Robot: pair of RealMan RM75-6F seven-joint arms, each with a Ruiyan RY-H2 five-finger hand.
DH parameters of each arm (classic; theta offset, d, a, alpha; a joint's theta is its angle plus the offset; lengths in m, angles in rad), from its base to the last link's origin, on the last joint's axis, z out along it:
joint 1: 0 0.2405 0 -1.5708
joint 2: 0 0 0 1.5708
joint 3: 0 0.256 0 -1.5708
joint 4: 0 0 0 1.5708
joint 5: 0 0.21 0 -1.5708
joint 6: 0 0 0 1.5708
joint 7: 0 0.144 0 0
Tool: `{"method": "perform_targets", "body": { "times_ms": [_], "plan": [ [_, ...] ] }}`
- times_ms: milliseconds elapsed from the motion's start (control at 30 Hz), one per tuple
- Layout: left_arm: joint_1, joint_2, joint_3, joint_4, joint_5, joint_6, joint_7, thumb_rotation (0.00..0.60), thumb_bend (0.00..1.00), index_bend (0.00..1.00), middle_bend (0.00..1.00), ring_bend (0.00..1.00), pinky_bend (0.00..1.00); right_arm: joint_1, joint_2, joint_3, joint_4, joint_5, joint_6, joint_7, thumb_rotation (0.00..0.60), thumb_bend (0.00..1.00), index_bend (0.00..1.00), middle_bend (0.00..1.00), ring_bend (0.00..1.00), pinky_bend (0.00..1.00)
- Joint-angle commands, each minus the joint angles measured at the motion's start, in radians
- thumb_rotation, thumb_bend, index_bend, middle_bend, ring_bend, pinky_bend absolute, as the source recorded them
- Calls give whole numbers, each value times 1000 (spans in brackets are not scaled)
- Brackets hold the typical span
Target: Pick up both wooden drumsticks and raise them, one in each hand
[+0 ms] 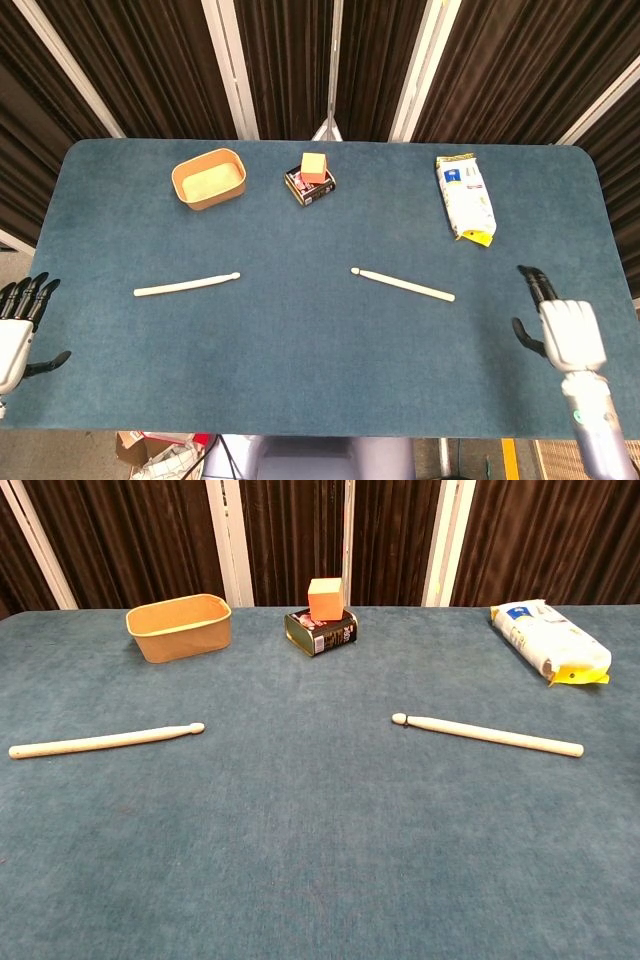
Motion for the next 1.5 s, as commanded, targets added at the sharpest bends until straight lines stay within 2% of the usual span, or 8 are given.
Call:
{"method": "perform_targets", "body": {
  "times_ms": [33,167,467,633,1033,1500],
  "plan": [
    [-1,-1,1,2,4,1,5,600,14,0,0,0,0,84,-53,55,6,95,-97,-103,600,390,304,344,851,839],
    [-1,-3,1,6,9,5,10,600,14,0,0,0,0,144,-115,85,19,170,-153,-192,600,390,406,416,874,850],
    [-3,-6,0,13,12,4,7,600,14,0,0,0,0,235,-280,85,76,334,-205,-419,600,390,415,423,877,850],
    [-4,-6,0,15,12,3,3,600,14,0,0,0,0,265,-360,81,123,390,-208,-476,600,390,414,423,877,850],
    [-7,-6,-2,14,5,-5,-1,600,14,0,0,0,0,302,-478,65,228,459,-215,-513,600,390,414,424,877,850],
    [-11,-7,-6,13,-7,-17,-11,600,14,0,0,0,0,343,-556,59,368,417,-206,-493,600,390,417,448,877,850]
  ]
}}
